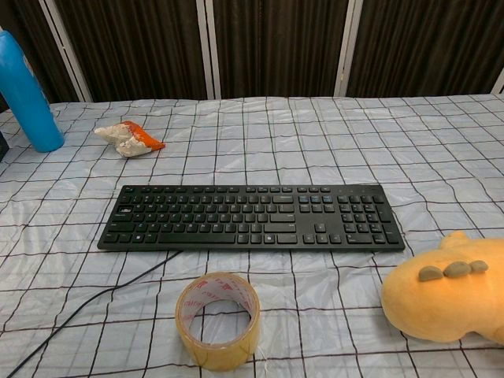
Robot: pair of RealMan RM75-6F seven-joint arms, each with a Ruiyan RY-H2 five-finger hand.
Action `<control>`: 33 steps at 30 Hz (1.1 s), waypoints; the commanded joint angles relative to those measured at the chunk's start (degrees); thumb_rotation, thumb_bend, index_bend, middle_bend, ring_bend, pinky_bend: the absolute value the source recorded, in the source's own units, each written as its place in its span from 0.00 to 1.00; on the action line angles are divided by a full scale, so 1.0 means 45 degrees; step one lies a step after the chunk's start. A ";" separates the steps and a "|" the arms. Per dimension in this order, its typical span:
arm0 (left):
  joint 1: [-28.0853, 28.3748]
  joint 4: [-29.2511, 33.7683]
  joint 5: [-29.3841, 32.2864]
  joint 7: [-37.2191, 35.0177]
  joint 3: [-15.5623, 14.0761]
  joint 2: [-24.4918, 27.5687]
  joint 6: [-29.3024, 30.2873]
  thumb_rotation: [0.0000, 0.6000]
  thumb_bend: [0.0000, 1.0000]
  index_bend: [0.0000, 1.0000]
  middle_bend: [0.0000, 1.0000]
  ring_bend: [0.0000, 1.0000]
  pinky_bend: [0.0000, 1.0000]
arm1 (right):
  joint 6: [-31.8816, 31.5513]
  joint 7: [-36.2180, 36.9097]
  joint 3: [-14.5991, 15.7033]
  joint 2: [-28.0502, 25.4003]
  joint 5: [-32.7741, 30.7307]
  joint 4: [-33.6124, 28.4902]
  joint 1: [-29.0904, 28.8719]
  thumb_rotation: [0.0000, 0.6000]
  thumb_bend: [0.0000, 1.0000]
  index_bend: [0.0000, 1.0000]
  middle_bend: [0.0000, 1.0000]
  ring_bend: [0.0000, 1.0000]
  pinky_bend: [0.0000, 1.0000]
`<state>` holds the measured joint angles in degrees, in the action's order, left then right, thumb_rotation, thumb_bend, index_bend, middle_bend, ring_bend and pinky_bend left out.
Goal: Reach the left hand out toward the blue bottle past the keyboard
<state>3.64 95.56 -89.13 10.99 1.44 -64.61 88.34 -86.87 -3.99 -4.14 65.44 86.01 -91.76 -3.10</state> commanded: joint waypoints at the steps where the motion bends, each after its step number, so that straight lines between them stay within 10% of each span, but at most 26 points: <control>1: -0.0002 -0.0004 0.0002 -0.0002 0.0001 -0.0005 0.0003 1.00 0.04 0.00 0.00 0.00 0.00 | -0.0002 0.0001 0.0001 -0.0003 0.0002 0.0001 0.0002 1.00 0.05 0.03 0.00 0.00 0.00; 23: 0.0129 0.0191 0.0019 -0.0011 -0.0047 0.0090 -0.0303 1.00 0.08 0.00 0.01 0.01 0.02 | 0.0083 -0.0035 -0.0016 0.0018 -0.0126 -0.0040 -0.0002 1.00 0.05 0.03 0.00 0.00 0.00; 29: 0.0469 0.0914 0.0299 0.0320 -0.0043 0.0355 -0.1077 1.00 0.40 0.00 0.60 0.49 0.36 | 0.0102 0.0042 -0.0017 -0.0017 -0.0148 -0.0064 0.0005 1.00 0.05 0.03 0.00 0.00 0.00; 33: 0.0986 0.2054 0.0811 0.0367 -0.0245 0.0944 -0.2555 1.00 0.58 0.00 0.80 0.69 0.47 | 0.0112 0.0045 -0.0007 -0.0014 -0.0133 -0.0090 0.0001 1.00 0.05 0.03 0.00 0.00 0.00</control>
<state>6.30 101.49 -87.09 12.29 1.02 -62.30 81.03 -86.36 -3.79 -4.16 65.37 85.41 -92.16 -3.10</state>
